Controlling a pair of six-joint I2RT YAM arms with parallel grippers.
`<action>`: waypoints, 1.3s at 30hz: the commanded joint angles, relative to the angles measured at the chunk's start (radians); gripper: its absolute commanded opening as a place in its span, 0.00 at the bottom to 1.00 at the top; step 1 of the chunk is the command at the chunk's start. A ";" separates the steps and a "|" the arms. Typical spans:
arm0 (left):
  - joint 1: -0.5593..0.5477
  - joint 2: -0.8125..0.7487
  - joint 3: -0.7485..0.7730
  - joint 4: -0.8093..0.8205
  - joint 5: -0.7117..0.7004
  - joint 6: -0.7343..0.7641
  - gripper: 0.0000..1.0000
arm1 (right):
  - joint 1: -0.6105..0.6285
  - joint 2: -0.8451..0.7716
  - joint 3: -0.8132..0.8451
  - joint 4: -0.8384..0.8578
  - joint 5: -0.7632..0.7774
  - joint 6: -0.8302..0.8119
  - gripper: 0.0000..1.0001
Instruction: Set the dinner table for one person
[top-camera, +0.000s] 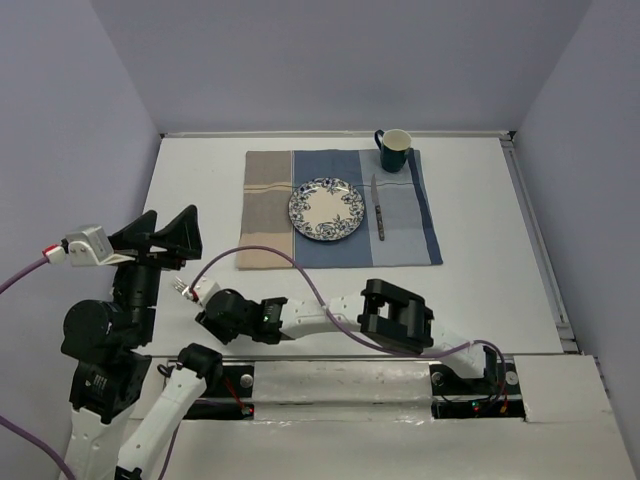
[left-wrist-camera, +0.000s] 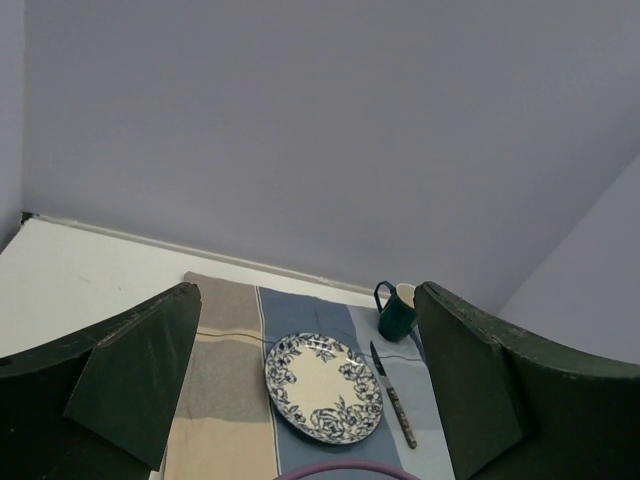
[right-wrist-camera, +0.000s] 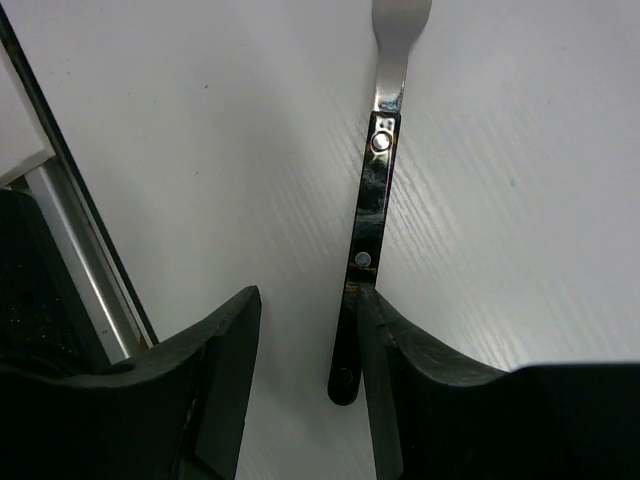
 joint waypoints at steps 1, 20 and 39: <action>0.000 -0.013 -0.009 0.026 -0.008 0.015 0.99 | 0.034 0.052 0.060 -0.066 0.100 -0.023 0.44; -0.020 -0.001 0.007 -0.003 -0.009 0.044 0.99 | 0.044 -0.117 -0.032 -0.020 0.126 -0.006 0.47; -0.025 0.007 -0.017 0.009 -0.011 0.054 0.99 | 0.034 0.060 0.046 -0.109 0.080 0.026 0.29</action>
